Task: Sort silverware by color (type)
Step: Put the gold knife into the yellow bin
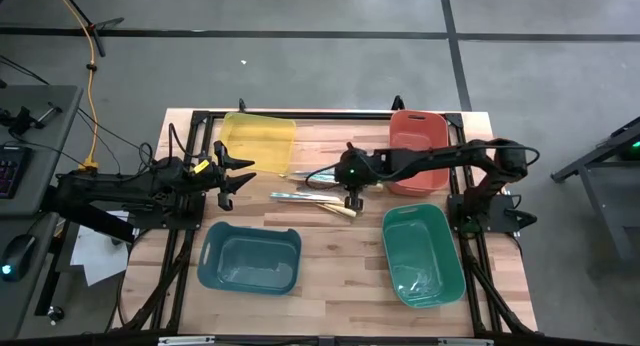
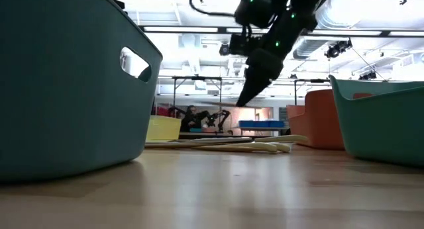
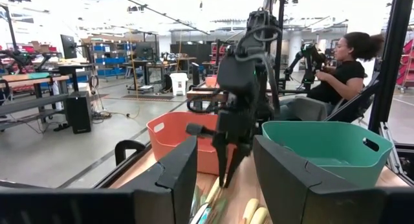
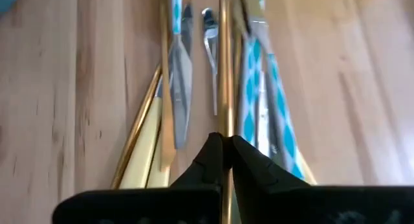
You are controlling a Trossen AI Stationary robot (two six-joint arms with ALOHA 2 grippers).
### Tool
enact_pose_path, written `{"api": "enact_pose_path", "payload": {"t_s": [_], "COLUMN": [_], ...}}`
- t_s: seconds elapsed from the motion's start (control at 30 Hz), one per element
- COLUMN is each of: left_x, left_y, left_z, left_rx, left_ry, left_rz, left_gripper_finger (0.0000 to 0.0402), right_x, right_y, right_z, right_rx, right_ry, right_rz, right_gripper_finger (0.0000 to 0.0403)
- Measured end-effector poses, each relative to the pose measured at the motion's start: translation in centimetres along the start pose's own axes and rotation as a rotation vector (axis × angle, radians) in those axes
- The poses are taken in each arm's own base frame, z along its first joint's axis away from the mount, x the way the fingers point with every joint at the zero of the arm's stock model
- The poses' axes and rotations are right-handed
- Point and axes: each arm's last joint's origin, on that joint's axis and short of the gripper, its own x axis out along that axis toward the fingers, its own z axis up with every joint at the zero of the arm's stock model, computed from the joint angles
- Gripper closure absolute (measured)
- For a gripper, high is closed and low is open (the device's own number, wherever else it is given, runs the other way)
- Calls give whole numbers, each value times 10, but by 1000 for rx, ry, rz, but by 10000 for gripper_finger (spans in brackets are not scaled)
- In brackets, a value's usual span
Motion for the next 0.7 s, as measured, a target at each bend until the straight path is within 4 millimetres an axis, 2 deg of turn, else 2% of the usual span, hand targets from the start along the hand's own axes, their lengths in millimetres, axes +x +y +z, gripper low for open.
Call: {"api": "enact_pose_path", "payload": {"t_s": [0.2, 0.4, 0.53, 0.7], "left_x": [0, 0, 0, 7], "left_y": [0, 0, 1, 1], "left_z": [0, -2, -3, -4], "left_rx": [0, 5, 5, 6], "left_ry": [1, 26, 27, 22], "left_rz": [0, -1, 33, 82], "left_gripper_finger": [259, 259, 259, 259], "right_x": [-13, -5, -4, -6], "right_y": [-2, -2, -3, -4], "right_z": [3, -23, -27, -14], "right_rx": [21, 103, 161, 176], "right_ry": [-45, -138, -344, -587], "right_rz": [-32, -39, -46, -46], "right_gripper_finger": [402, 403, 403, 403]}}
